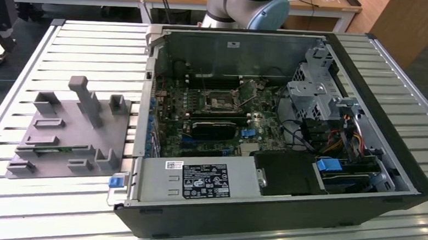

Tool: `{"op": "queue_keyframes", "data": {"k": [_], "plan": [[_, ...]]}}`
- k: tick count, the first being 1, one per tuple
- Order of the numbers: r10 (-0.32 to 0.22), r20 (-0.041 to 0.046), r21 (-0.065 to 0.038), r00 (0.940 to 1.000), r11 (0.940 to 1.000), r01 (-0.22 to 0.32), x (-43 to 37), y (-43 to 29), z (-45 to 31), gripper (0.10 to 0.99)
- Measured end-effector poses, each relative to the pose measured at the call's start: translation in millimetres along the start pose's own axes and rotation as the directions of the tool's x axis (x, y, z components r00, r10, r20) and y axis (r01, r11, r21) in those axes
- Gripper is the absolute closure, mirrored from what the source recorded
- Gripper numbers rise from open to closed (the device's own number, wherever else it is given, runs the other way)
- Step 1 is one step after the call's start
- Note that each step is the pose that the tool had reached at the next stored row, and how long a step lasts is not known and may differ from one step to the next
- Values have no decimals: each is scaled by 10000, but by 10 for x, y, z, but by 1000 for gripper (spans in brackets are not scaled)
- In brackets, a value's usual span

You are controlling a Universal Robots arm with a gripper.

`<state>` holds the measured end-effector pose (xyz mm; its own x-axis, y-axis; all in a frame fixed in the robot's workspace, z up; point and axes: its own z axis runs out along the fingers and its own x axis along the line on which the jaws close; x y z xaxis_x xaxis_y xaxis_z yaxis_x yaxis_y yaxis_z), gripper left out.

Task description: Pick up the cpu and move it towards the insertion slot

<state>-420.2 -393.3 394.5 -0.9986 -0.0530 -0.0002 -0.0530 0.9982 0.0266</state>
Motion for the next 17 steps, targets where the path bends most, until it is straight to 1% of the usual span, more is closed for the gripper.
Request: {"op": "queue_keyframes", "data": {"k": [8,17], "plan": [[0,0,0,10000,10000,0,-84,-2,-1,545],[0,0,0,10000,10000,0,-153,-5,-3,545]]}}
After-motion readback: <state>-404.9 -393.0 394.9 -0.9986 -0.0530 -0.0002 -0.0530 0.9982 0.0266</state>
